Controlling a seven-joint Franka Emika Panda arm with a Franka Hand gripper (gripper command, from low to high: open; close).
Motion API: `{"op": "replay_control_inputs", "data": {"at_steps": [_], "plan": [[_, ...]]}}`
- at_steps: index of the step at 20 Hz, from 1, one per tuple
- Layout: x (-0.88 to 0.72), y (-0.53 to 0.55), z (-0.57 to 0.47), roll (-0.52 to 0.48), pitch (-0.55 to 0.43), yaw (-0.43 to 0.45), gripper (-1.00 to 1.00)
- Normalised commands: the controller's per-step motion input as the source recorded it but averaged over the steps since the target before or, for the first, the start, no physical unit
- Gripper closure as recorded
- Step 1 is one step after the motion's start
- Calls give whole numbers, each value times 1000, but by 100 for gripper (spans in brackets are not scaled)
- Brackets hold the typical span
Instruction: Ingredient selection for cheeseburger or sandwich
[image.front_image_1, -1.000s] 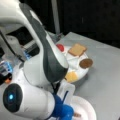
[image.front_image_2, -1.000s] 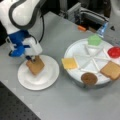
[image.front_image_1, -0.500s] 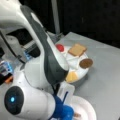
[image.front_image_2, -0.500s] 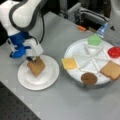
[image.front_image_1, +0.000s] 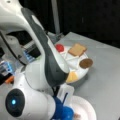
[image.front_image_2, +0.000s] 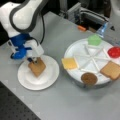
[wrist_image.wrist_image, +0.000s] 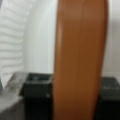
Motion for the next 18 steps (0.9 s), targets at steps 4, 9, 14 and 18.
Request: {"op": "replay_control_inputs", "data": {"at_steps": [4,9,14,18], "plan": [[263,-231,-11,184,-9,154,100],[267,-197,11,182,-12,134,100],[273,-167,23,166,-11,117,-100],[296,-147,15,172,-7,119,-100]]}}
